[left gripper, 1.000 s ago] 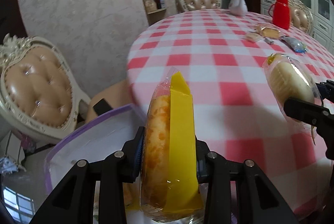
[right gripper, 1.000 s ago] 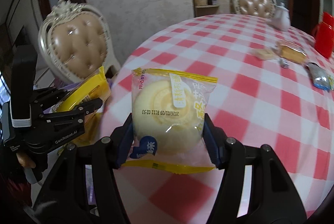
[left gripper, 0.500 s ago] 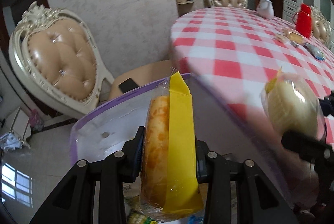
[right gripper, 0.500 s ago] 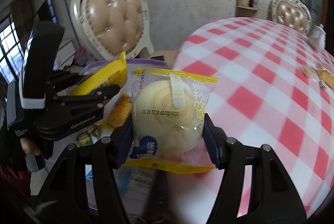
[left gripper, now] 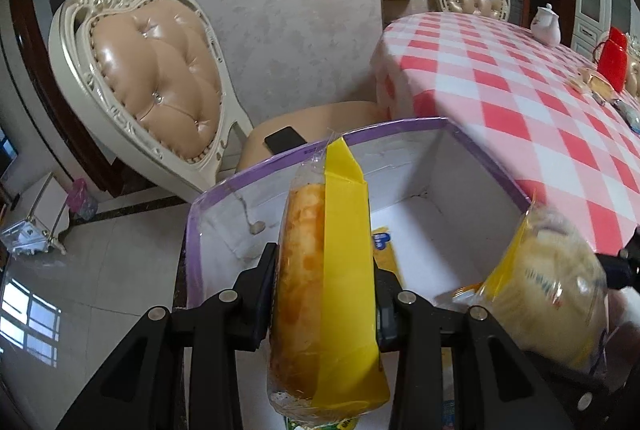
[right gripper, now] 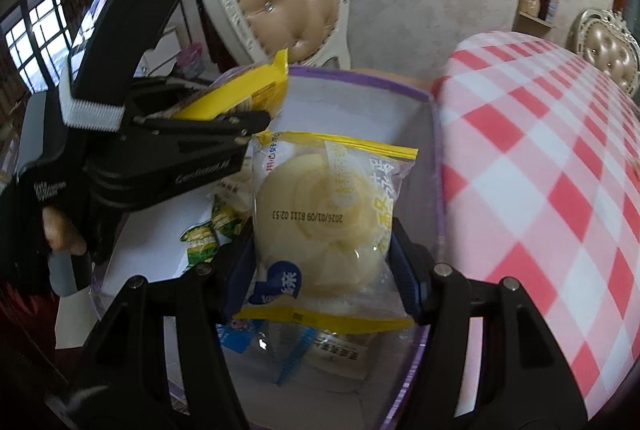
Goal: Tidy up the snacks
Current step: 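Carry the loaf and bun to the white box and release them inside, then return both tools over the remaining snacks on the table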
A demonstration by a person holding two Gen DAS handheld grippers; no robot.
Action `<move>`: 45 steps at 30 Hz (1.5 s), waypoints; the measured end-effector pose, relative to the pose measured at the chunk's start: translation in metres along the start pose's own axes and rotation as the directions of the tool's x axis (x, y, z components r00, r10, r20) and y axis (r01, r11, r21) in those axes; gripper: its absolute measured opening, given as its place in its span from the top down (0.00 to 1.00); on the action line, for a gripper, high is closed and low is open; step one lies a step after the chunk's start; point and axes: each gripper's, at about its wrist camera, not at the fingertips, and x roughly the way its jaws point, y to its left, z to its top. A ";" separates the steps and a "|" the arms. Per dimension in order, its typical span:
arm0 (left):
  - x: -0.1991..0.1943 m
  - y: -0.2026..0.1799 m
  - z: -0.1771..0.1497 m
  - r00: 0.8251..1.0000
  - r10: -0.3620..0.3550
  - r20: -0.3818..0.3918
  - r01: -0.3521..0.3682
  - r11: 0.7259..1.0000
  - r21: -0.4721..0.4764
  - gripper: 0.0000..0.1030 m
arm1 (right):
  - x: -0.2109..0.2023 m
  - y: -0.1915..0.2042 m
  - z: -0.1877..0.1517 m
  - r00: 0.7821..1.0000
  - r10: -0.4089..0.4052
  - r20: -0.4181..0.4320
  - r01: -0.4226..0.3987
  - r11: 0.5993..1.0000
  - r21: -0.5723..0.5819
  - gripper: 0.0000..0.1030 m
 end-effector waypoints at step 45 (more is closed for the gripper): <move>0.079 -0.428 0.222 0.916 -0.402 0.009 0.383 0.879 0.285 0.18 | -0.162 -0.517 -0.135 0.881 -0.440 -0.175 0.428 0.580 0.693 0.18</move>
